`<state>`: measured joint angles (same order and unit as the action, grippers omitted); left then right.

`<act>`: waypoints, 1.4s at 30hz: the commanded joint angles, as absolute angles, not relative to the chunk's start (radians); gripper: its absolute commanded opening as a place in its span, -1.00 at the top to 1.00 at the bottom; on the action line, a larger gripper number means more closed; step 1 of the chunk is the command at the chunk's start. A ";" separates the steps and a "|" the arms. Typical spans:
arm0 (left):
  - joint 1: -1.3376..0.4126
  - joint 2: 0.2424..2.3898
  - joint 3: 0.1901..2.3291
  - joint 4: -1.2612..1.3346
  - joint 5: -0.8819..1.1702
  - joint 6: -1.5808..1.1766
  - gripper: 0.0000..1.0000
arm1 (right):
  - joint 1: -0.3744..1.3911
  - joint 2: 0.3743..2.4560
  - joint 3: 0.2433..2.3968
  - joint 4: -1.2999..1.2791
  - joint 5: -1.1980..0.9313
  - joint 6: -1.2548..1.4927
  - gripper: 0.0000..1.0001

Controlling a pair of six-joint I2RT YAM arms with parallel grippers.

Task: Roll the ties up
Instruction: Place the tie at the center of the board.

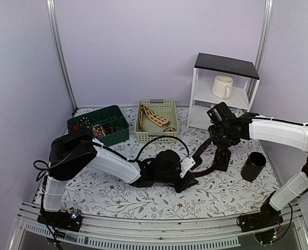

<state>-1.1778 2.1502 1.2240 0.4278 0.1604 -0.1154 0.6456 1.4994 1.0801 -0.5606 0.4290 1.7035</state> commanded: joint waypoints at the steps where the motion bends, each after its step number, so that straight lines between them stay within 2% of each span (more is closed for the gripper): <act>1: -1.155 2.184 1.230 0.392 0.075 -0.119 0.46 | 0.640 1.484 1.085 -0.569 0.469 1.688 1.00; 6: -1.131 2.092 1.102 0.360 -0.041 -0.160 0.57 | 0.637 1.476 1.082 -0.568 0.481 1.671 1.00; 10: -1.090 1.988 0.886 0.380 -0.139 -0.284 0.71 | 0.633 1.509 1.096 -0.537 0.476 1.604 0.98; 17: -1.005 1.793 0.742 0.255 -0.254 -0.403 0.84 | 0.607 1.572 1.120 -0.371 0.388 1.241 0.16; 20: -0.998 1.743 0.746 0.223 -0.259 -0.399 0.84 | 0.603 1.565 1.142 -0.347 0.280 1.039 0.03; 25: -0.998 1.686 0.737 0.211 -0.226 -0.406 0.69 | 0.603 1.527 1.173 -0.440 0.141 0.723 -0.02; 28: -0.998 1.650 0.718 0.197 -0.213 -0.405 0.48 | 0.603 1.491 1.147 -0.520 0.131 0.636 -0.03; 34: -0.992 1.589 0.708 0.090 -0.225 -0.375 0.26 | 0.562 1.504 1.096 -0.631 0.107 0.540 -0.08; 37: -0.985 1.573 0.722 -0.003 -0.238 -0.379 0.10 | 0.543 1.530 1.091 -0.650 0.110 0.500 -0.16; 42: -0.972 1.537 0.678 -0.008 -0.244 -0.408 -0.14 | 0.525 1.612 1.112 -0.651 0.122 0.436 -0.38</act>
